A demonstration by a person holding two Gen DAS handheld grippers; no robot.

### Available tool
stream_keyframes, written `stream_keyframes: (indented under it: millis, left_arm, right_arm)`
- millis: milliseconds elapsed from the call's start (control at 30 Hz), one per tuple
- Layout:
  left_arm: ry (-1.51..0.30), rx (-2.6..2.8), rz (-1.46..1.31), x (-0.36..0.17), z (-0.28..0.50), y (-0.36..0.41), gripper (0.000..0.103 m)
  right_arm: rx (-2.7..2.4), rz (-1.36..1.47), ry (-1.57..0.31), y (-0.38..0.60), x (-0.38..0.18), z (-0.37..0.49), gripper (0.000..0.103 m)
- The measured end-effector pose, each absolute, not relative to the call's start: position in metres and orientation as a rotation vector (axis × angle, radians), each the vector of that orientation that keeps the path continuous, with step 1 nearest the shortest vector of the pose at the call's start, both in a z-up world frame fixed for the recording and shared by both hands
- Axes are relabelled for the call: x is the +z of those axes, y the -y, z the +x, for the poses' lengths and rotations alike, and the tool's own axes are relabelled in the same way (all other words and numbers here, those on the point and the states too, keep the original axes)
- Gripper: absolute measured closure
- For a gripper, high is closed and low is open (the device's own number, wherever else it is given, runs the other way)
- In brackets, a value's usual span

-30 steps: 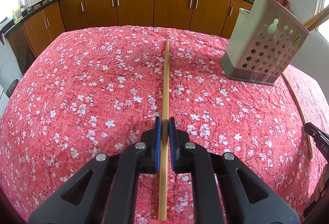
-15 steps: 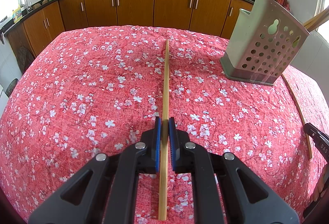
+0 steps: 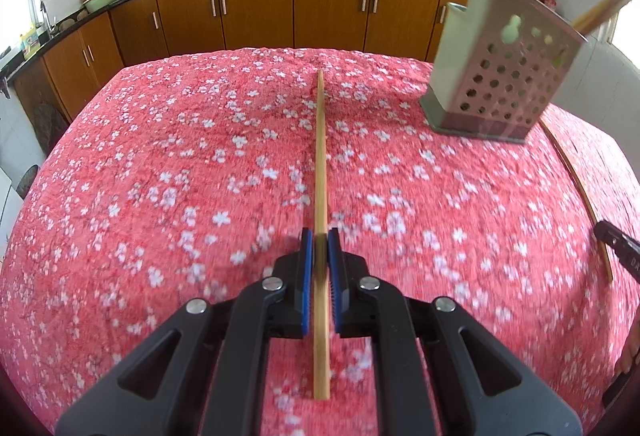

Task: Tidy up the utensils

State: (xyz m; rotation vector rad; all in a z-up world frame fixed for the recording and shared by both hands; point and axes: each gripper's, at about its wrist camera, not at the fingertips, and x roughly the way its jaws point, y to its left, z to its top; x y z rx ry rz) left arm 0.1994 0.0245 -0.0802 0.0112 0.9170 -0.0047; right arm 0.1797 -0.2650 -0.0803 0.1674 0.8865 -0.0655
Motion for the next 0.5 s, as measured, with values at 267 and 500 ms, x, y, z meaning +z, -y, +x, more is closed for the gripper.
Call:
stream_keyframes:
  millis: [267, 500]
  left_arm:
    - [-0.857, -0.065, -0.023, -0.045, 0.171, -0.029, 0.095]
    - [-0.694, -0.099, -0.081, 0.024, 0.153, -0.031, 0.095]
  right_arm:
    - [-0.062, 0.168, -0.776, 0.268, -0.046, 0.149, 0.095]
    - [-0.050, 0.184, -0.600, 0.276, 0.019, 0.133, 0.095]
